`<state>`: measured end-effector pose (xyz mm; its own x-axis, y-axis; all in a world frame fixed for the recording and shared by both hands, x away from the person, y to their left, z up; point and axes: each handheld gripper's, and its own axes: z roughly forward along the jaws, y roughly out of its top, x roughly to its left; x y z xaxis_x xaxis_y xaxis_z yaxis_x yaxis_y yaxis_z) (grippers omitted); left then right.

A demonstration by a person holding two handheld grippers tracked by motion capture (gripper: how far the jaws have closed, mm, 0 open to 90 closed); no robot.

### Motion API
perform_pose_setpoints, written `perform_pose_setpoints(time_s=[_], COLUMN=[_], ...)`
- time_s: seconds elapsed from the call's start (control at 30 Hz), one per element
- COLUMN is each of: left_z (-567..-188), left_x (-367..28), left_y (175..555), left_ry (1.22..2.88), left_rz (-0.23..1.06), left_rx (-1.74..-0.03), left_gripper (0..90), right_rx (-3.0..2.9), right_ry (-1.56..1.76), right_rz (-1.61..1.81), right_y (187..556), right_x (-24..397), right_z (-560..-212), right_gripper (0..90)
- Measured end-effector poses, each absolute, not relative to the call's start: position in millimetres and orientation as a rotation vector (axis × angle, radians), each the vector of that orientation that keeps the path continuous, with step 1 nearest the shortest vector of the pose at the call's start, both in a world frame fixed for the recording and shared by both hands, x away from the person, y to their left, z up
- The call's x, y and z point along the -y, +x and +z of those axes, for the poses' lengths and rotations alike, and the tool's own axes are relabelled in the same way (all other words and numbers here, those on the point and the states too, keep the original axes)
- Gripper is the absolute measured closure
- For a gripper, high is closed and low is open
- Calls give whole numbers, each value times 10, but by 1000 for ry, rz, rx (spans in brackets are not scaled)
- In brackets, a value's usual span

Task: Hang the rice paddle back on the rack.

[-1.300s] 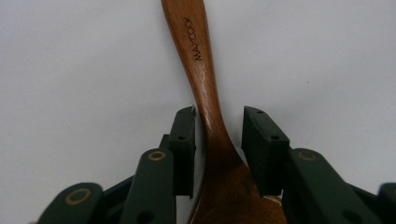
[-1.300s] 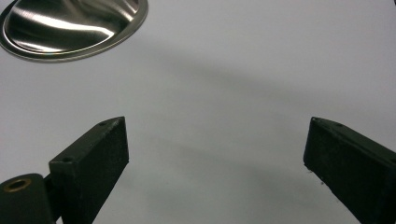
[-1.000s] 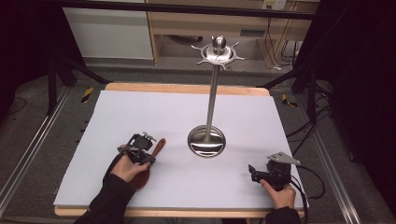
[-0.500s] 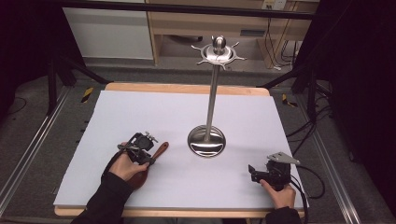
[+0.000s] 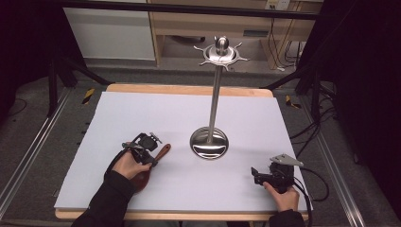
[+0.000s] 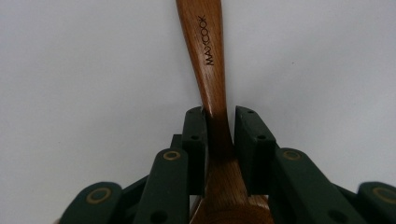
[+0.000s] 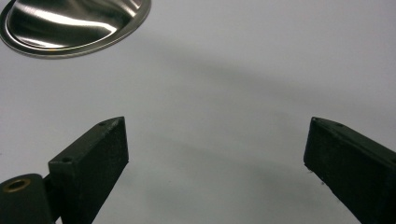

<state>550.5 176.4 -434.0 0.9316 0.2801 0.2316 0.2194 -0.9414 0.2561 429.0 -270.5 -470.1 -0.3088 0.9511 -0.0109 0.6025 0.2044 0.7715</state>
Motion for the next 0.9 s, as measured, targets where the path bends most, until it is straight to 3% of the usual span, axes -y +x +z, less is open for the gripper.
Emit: perform_pose_setpoints(time_s=[0.43, 0.47, 0.5, 0.9], left_z=[-4370, -4446, -4433, -4423], left_x=[-1742, -1629, -1611, -1627], left_y=[5568, 5212, 5196, 5159], left_ry=[2890, 2660, 2673, 2666], left_rz=[382, 178, 166, 151], left_rx=[-372, -1146, -1187, -1133], left_gripper=[751, 759, 768, 777], right_rx=[-2003, -2004, -2004, -2011], right_ry=[1439, 1436, 1438, 1448], right_rz=[929, 929, 931, 926], right_y=[4294, 4295, 4296, 4296], right_x=[2683, 2684, 2683, 2679], right_z=[-4702, -4703, -4703, -4708], right_gripper=[69, 69, 69, 69])
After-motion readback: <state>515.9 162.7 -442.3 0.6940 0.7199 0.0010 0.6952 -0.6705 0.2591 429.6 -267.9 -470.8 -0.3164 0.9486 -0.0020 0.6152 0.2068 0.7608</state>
